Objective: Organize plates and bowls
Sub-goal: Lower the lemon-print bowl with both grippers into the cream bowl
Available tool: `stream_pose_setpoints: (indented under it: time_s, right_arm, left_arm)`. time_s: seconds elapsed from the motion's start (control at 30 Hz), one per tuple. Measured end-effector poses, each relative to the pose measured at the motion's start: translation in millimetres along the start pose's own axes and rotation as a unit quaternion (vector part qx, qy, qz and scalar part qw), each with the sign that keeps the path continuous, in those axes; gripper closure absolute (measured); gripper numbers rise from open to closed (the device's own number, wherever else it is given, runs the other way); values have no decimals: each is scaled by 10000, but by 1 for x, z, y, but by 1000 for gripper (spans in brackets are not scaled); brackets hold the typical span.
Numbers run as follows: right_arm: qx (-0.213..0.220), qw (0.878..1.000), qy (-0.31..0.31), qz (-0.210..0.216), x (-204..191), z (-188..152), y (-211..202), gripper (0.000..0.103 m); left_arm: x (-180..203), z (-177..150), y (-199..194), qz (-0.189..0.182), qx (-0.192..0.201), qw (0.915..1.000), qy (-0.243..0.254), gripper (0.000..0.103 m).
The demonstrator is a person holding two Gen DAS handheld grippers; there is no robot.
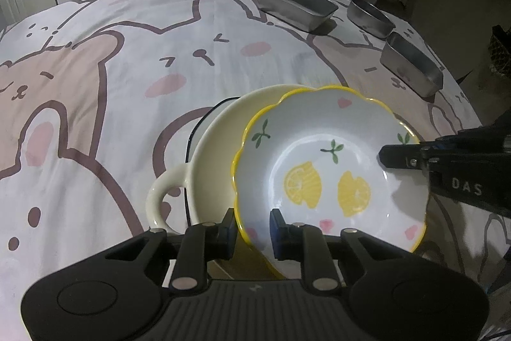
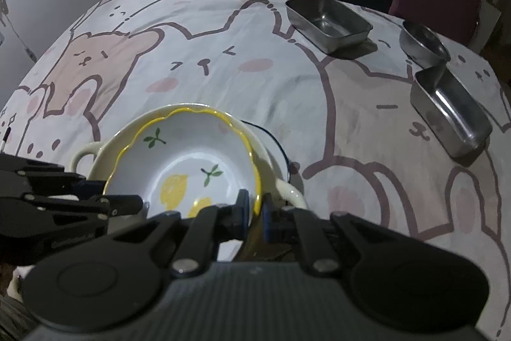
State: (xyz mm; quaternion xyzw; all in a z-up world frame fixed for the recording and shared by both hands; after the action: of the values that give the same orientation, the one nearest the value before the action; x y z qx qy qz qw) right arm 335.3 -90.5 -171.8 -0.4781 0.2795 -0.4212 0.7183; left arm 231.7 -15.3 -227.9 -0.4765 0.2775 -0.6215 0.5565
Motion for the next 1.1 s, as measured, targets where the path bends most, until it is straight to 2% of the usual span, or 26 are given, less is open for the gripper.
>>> stream_pose_setpoints:
  time_s: [0.3, 1.1]
  right_arm:
    - [12, 10000, 67, 65, 1, 1, 6, 95]
    - [-46, 9997, 4, 244, -1, 4, 17, 94]
  left_arm:
    - [0, -4, -4, 5, -22, 10000, 97, 81]
    - [-2, 2, -35, -93, 297, 9995, 112, 81]
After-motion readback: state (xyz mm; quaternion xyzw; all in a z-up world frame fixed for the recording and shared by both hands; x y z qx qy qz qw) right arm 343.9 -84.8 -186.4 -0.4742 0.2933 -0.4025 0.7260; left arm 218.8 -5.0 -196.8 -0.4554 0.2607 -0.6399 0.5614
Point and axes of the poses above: each gripper's, at about its wrist camera, not at the fingertips, and y roughly the way its jaws point, x to its right, z to its top, the point moved 10 cm from there along y, roughly the way its jaws point, and after that the axes turned 13 degrees about -y, right-handed, at the moved point
